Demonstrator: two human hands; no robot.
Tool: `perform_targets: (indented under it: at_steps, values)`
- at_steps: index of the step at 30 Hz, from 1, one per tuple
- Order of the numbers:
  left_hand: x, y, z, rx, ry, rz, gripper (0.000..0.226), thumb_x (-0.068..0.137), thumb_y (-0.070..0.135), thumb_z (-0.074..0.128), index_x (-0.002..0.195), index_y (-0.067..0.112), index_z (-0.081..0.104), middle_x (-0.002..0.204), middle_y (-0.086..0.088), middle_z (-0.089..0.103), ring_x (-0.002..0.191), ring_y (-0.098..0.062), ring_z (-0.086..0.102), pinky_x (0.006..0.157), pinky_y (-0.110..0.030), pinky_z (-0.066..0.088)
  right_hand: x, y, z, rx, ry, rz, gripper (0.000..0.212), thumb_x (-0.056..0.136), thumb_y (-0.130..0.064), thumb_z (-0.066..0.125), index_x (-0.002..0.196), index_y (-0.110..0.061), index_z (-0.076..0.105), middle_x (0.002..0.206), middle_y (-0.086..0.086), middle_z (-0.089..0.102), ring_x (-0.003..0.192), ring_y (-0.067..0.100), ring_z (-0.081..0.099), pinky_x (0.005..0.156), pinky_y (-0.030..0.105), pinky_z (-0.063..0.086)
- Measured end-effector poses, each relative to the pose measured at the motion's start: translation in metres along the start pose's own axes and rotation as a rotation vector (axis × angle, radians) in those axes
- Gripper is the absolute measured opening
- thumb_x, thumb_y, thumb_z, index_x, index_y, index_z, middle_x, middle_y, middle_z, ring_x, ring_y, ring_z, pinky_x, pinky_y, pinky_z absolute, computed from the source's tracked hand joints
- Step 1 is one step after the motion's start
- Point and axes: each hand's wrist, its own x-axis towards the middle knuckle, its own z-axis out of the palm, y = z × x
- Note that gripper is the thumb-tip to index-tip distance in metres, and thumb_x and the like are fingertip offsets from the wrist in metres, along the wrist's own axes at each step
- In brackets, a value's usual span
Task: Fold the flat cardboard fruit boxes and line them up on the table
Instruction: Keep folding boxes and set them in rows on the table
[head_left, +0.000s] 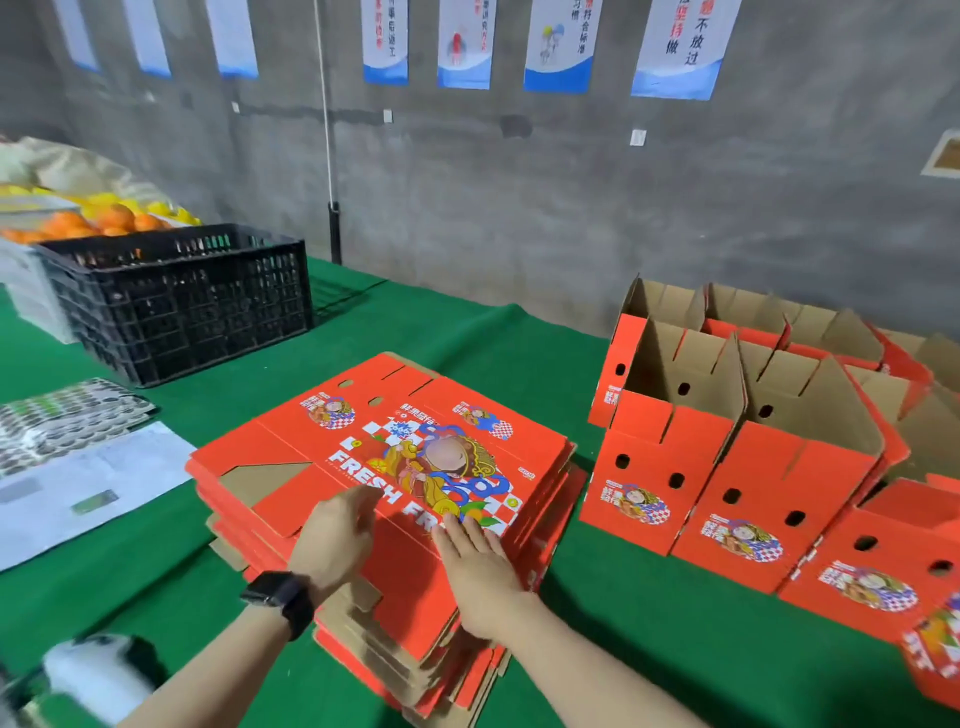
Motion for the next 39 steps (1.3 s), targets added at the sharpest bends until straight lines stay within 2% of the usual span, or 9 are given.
perform_targets:
  at_steps: [10, 16, 20, 23, 28, 32, 35, 37, 39]
  values:
    - [-0.008, 0.0, -0.005, 0.297, -0.261, 0.11, 0.034, 0.093, 0.021, 0.048, 0.125, 0.022, 0.06, 0.128, 0.002, 0.06, 0.115, -0.017, 0.056, 0.094, -0.026, 0.045, -0.032, 0.0, -0.021, -0.066, -0.042, -0.176, 0.075, 0.091, -0.007, 0.044, 0.154, -0.011, 0.004, 0.161, 0.012, 0.001, 0.148, 0.028, 0.002, 0.121, 0.041, 0.011]
    - [-0.004, 0.035, -0.055, 0.184, -0.011, 0.166, 0.018, 0.09, 0.022, 0.054, 0.094, 0.018, 0.071, 0.096, -0.004, 0.072, 0.091, -0.027, 0.066, 0.075, -0.034, 0.051, -0.041, -0.008, -0.044, 0.194, 0.342, -0.138, 0.061, 0.09, -0.005, 0.041, 0.15, -0.012, 0.03, 0.155, 0.01, 0.03, 0.144, 0.022, 0.027, 0.12, 0.032, 0.016]
    - [-0.004, 0.063, -0.101, 0.0, 0.294, 0.303, 0.013, 0.086, 0.003, 0.06, 0.092, 0.006, 0.072, 0.092, -0.014, 0.072, 0.087, -0.033, 0.067, 0.076, -0.038, 0.051, -0.043, -0.005, -0.08, 0.423, 0.769, -0.105, 0.049, 0.073, 0.002, 0.053, 0.12, -0.007, 0.067, 0.113, 0.015, 0.07, 0.099, 0.031, 0.068, 0.088, 0.039, 0.054]
    - [-0.003, 0.08, -0.118, -0.096, 0.495, 0.362, 0.034, 0.082, -0.013, 0.054, 0.112, -0.002, 0.065, 0.119, -0.019, 0.063, 0.113, -0.034, 0.057, 0.1, -0.041, 0.04, -0.053, 0.012, -0.106, 0.582, 0.832, 0.003, 0.04, 0.084, 0.002, 0.058, 0.119, -0.013, 0.068, 0.112, 0.008, 0.071, 0.102, 0.025, 0.067, 0.089, 0.034, 0.052]
    - [0.004, 0.111, -0.108, -0.174, 0.351, 0.331, 0.048, 0.088, -0.009, 0.05, 0.134, 0.002, 0.049, 0.142, -0.015, 0.046, 0.135, -0.028, 0.039, 0.11, -0.029, 0.025, -0.088, 0.057, -0.134, 0.826, 1.031, 0.113, 0.018, 0.091, -0.008, 0.062, 0.092, -0.02, 0.075, 0.059, -0.03, 0.06, 0.057, -0.01, 0.056, 0.056, 0.012, 0.039]
    - [0.007, 0.145, -0.084, -0.169, 0.193, 0.368, 0.054, 0.091, 0.006, 0.056, 0.142, 0.008, 0.04, 0.149, -0.009, 0.039, 0.139, -0.023, 0.033, 0.111, -0.028, 0.024, -0.131, 0.104, -0.145, 0.899, 1.036, 0.221, 0.051, 0.093, -0.013, 0.062, 0.049, -0.031, 0.042, 0.035, -0.017, 0.038, 0.036, 0.0, 0.038, 0.042, 0.012, 0.027]
    - [0.006, 0.179, -0.068, -0.18, 0.13, 0.44, 0.056, 0.091, 0.014, 0.06, 0.142, 0.008, 0.038, 0.148, -0.008, 0.039, 0.136, -0.023, 0.036, 0.109, -0.027, 0.026, -0.17, 0.136, -0.144, 1.082, 1.069, 0.26, 0.04, 0.091, -0.013, 0.063, 0.052, -0.021, 0.06, 0.053, -0.008, 0.063, 0.052, -0.003, 0.05, 0.054, 0.023, 0.046]
    - [0.003, 0.203, -0.058, -0.195, 0.115, 0.49, 0.058, 0.089, 0.014, 0.062, 0.142, 0.007, 0.038, 0.148, -0.01, 0.036, 0.137, -0.024, 0.035, 0.109, -0.027, 0.025, -0.197, 0.157, -0.14, 1.28, 1.074, 0.277, 0.012, 0.092, -0.01, 0.06, 0.085, -0.011, 0.07, 0.091, 0.018, 0.072, 0.081, 0.016, 0.063, 0.08, 0.043, 0.053]
    - [0.001, 0.225, -0.05, -0.222, 0.143, 0.523, 0.065, 0.086, 0.011, 0.066, 0.142, 0.004, 0.035, 0.15, -0.013, 0.029, 0.139, -0.026, 0.029, 0.111, -0.025, 0.02, -0.227, 0.18, -0.136, 1.461, 1.122, 0.295, 0.016, 0.091, -0.005, 0.058, 0.105, -0.009, 0.066, 0.105, 0.016, 0.071, 0.095, 0.024, 0.066, 0.089, 0.041, 0.052]
